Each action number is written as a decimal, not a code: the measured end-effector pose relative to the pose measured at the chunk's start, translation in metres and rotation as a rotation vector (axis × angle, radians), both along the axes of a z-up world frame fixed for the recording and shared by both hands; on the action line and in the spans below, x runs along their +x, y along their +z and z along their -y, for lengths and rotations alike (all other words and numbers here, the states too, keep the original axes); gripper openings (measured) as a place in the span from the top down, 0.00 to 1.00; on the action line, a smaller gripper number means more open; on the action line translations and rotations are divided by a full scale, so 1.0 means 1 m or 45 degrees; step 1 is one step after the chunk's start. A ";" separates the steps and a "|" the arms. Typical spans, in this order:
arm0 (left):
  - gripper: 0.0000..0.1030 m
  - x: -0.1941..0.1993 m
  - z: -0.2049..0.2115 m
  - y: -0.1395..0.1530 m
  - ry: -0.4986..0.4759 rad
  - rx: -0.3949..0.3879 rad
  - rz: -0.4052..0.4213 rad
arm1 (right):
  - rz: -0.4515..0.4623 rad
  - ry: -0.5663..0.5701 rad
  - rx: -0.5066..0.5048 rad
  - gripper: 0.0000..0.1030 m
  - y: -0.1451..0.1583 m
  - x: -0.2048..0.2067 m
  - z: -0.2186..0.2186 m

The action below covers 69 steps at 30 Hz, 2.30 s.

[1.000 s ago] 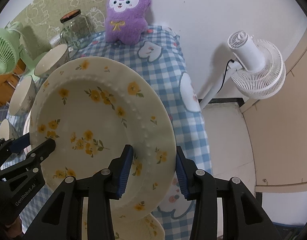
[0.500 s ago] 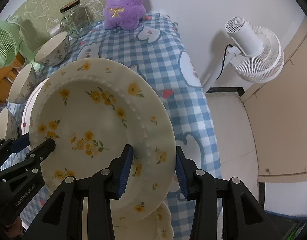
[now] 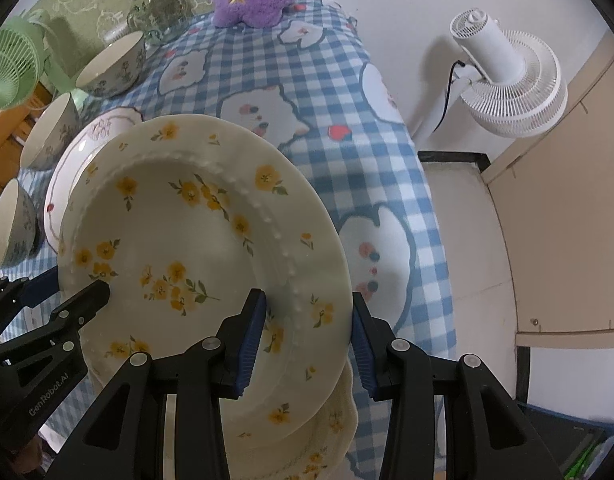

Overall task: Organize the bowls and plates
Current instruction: 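Carry the yellow-flowered plate with both grippers and lower it onto the plate stack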

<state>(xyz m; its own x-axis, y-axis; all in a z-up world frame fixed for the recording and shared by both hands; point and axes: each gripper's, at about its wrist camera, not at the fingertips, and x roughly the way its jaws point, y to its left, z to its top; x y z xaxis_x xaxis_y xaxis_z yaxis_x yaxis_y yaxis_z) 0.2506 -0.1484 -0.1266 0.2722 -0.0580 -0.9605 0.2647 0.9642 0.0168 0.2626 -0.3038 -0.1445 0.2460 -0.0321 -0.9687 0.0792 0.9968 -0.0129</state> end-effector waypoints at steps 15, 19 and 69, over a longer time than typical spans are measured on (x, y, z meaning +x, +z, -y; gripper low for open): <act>0.57 -0.034 -0.006 -0.009 -0.005 0.006 -0.020 | -0.047 0.002 0.022 0.57 -0.013 -0.035 -0.004; 0.57 -0.041 -0.007 -0.011 -0.018 0.010 -0.035 | -0.070 -0.004 0.025 0.57 -0.016 -0.043 -0.005; 0.40 -0.051 0.003 -0.019 -0.046 0.013 -0.056 | -0.142 -0.069 -0.015 0.53 -0.019 -0.052 -0.009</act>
<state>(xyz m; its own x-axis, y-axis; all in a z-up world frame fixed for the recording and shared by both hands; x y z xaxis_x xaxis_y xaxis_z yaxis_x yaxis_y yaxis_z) 0.1994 -0.1513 -0.1455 0.2274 -0.0574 -0.9721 0.3000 0.9539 0.0138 0.2109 -0.2952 -0.1636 0.1346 -0.0538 -0.9894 0.1303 0.9908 -0.0361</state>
